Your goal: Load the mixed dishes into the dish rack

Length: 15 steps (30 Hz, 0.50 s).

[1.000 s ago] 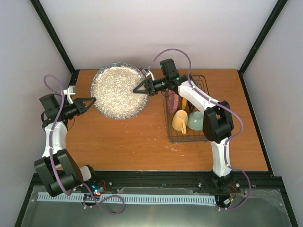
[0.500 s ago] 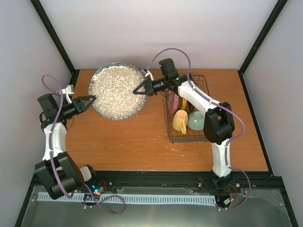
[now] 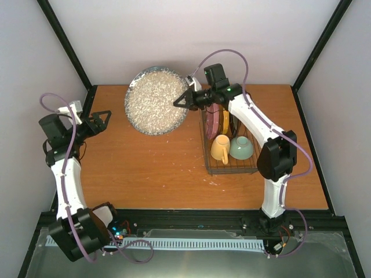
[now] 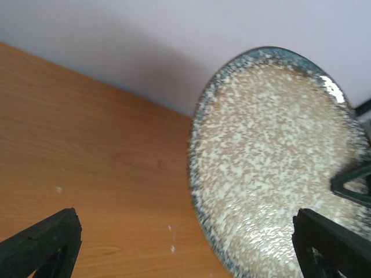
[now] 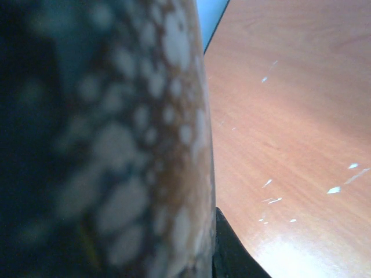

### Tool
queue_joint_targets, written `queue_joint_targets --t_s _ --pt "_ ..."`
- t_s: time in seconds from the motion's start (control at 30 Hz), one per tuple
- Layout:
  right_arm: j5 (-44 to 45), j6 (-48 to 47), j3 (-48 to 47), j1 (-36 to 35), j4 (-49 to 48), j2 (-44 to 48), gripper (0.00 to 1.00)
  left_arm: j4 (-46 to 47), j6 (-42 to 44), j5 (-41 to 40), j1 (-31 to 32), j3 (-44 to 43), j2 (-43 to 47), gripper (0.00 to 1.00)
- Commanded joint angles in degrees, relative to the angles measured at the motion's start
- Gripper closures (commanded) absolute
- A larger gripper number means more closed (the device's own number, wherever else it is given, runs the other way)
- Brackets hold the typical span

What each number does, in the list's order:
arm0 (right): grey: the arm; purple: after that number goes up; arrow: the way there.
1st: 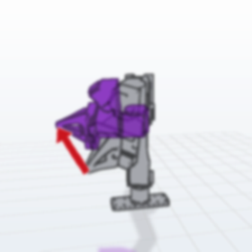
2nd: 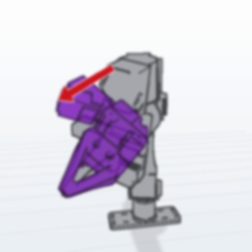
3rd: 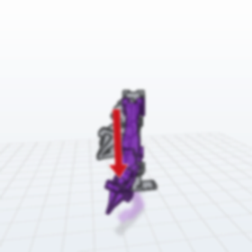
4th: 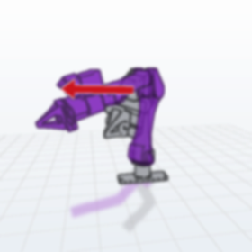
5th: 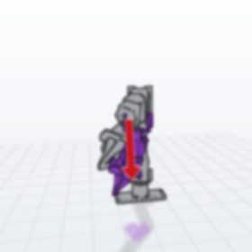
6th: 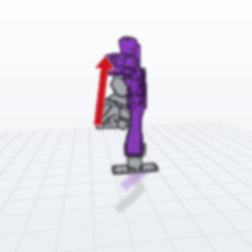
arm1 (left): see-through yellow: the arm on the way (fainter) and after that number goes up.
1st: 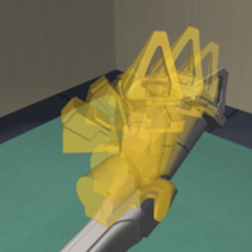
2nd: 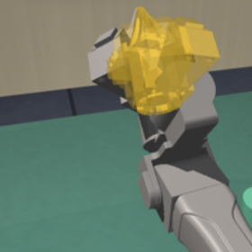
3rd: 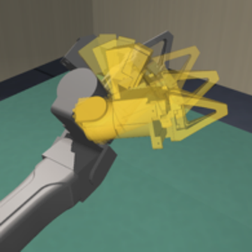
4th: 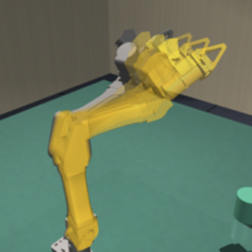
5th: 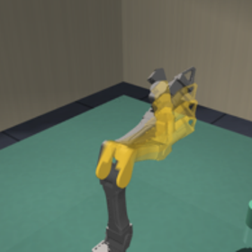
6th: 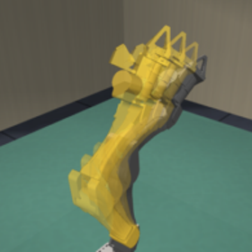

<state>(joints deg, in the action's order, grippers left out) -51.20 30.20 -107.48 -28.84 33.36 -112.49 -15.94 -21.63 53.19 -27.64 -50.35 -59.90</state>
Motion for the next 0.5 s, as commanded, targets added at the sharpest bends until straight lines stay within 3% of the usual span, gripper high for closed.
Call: queue_joint_targets --t_s 0.0,0.47 --pt "6.64 -5.66 -9.91 0.61 -0.22 9.16 0.97 -2.09 2.25 -9.24 0.1 -2.56 1.92 0.0" --pt "53.64 -14.21 -6.37 2.11 7.39 27.69 0.97 -1.22 3.2 -10.54 0.13 1.62 1.07 0.0"
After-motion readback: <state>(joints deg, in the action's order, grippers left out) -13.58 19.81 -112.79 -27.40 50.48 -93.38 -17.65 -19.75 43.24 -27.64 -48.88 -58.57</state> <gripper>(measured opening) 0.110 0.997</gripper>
